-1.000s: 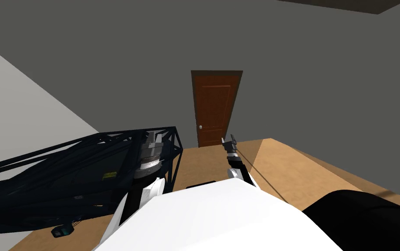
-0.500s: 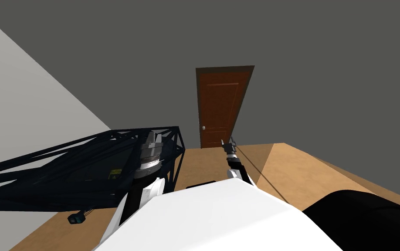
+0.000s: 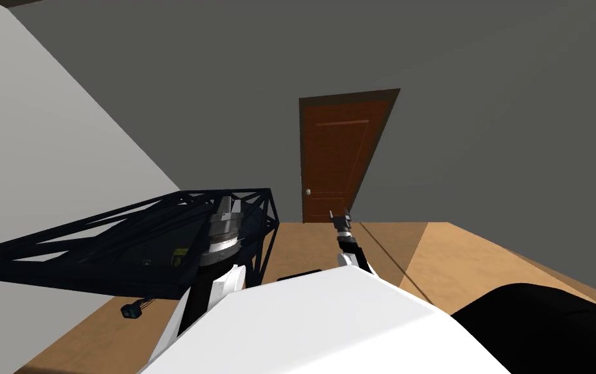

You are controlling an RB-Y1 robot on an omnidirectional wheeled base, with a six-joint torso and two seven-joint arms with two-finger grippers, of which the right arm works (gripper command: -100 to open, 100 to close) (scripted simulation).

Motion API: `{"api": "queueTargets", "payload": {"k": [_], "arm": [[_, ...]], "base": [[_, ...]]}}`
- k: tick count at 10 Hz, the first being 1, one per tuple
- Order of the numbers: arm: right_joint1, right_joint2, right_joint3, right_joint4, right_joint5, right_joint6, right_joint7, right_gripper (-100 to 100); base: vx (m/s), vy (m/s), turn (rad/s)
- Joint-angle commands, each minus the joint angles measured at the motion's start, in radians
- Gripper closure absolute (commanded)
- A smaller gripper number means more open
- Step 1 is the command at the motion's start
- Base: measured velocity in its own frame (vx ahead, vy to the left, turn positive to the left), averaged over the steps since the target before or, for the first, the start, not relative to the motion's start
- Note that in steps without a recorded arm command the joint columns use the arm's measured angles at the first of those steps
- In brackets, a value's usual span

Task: Pull the door open

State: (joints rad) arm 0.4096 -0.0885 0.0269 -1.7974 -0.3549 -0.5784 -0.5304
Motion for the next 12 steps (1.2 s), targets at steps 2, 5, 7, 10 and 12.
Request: {"api": "queueTargets", "payload": {"k": [2, 5, 7, 10, 12], "arm": [[-0.019, -0.009, 0.001, 0.067, -0.043, -0.026, -0.047, -100], [-0.038, -0.017, 0.003, 0.139, -0.091, -0.054, -0.097, -100], [-0.05, -0.022, 0.005, 0.187, -0.124, -0.073, -0.131, -100], [-0.069, -0.029, 0.007, 0.259, -0.172, -0.101, -0.182, -100], [-0.081, -0.033, 0.008, 0.306, -0.203, -0.119, -0.215, -100]], "base": [[0.104, -0.011, 0.163], [0.106, -0.012, 0.14], [0.109, -0.011, 0.144], [0.095, -0.025, 0.144], [0.095, -0.028, 0.159]]}}
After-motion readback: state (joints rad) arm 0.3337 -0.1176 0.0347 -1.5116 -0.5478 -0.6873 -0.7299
